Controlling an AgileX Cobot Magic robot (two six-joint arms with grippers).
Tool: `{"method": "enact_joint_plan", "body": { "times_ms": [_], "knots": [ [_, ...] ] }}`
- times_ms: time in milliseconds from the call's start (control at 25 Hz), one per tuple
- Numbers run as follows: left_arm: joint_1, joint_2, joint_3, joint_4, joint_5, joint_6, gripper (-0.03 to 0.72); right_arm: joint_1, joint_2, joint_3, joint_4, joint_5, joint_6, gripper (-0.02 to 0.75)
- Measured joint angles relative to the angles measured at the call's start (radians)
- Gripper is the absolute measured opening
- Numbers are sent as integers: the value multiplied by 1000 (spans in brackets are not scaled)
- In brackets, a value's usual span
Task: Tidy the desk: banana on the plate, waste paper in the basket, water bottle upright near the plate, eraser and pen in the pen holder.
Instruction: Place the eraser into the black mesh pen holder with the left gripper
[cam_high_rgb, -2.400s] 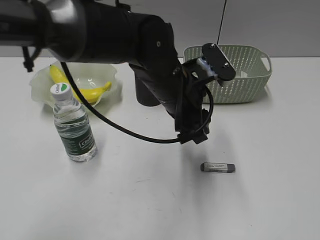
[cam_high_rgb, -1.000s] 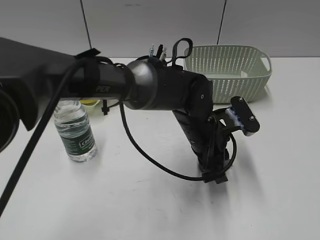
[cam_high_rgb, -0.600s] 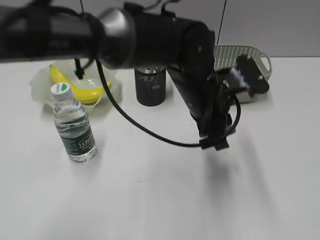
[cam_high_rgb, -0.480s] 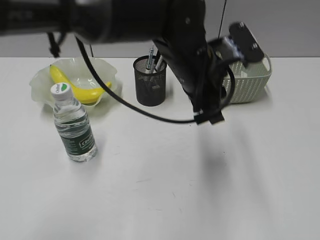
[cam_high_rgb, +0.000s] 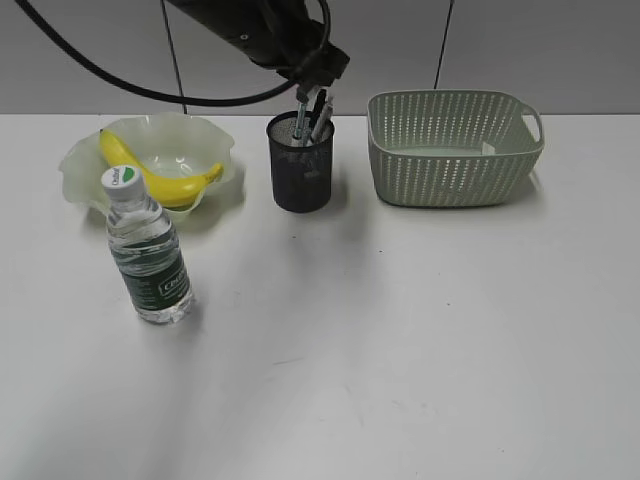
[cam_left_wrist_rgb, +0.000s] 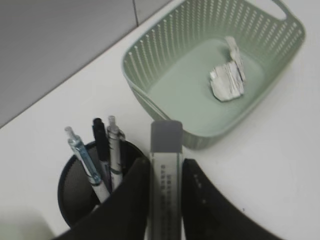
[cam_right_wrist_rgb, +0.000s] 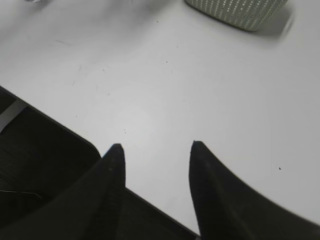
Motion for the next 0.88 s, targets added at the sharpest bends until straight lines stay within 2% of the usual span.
{"method": "enact_joint_plan", "body": {
  "times_ms": [200, 640, 880],
  "knots": [
    [57, 47, 0, -87, -121, 0, 142, 0, 0, 0, -1, 0, 0, 347],
    [77, 173, 0, -97, -186, 0, 146, 0, 0, 0, -7, 0, 0, 347],
    [77, 180, 0, -97, -264, 0, 333, 0, 0, 0, -7, 0, 0, 346]
  ]
}}
